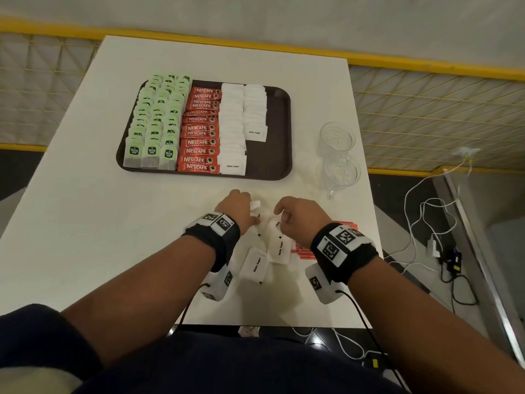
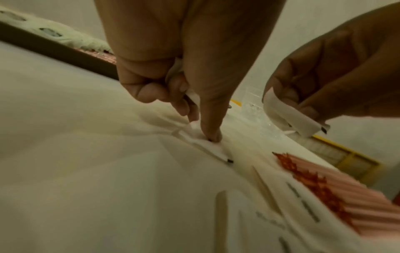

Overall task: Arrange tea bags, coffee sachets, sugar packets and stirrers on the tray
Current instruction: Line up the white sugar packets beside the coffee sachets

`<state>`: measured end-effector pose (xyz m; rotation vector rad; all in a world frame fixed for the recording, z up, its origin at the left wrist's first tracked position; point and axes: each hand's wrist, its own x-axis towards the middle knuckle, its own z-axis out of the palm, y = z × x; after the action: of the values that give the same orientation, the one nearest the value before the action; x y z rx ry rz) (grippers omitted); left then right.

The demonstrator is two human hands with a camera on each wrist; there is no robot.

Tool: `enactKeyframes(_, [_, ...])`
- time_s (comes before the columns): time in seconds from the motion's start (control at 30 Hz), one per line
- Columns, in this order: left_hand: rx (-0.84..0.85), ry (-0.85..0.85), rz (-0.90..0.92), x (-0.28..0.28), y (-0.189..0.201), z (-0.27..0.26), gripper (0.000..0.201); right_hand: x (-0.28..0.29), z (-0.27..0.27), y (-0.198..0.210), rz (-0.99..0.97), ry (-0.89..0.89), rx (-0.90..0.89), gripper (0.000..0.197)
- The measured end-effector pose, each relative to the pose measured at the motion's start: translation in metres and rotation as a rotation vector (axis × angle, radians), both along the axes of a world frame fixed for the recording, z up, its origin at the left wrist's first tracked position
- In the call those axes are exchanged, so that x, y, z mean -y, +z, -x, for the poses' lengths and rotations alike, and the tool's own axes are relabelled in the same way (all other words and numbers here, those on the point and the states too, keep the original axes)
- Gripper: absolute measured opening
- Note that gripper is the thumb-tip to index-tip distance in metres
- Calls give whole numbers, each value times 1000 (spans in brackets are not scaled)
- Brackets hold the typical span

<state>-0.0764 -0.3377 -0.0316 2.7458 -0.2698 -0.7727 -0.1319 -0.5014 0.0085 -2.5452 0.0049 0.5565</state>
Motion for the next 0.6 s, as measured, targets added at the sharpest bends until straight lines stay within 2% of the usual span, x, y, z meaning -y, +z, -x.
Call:
enactKeyframes(0.17, [-31, -40, -3, -1, -2, -1, 36, 3, 3, 0, -78, -76, 23, 24])
enactKeyframes(0.3, [-22, -7, 87, -2, -1, 3, 41, 2, 3, -2, -115, -117, 36, 23])
enactKeyframes(0.47, [-82, -48, 55, -6, 0, 4, 28, 0, 2, -5, -135, -128, 50, 23])
enactKeyframes(0.53, [-109, 23, 169, -9, 0, 5, 19, -1, 2, -3, -157, -129, 67, 21])
enactKeyframes(0.6, [-163, 142, 346, -11, 4, 5, 20, -3, 2, -1, -202, -150, 86, 18])
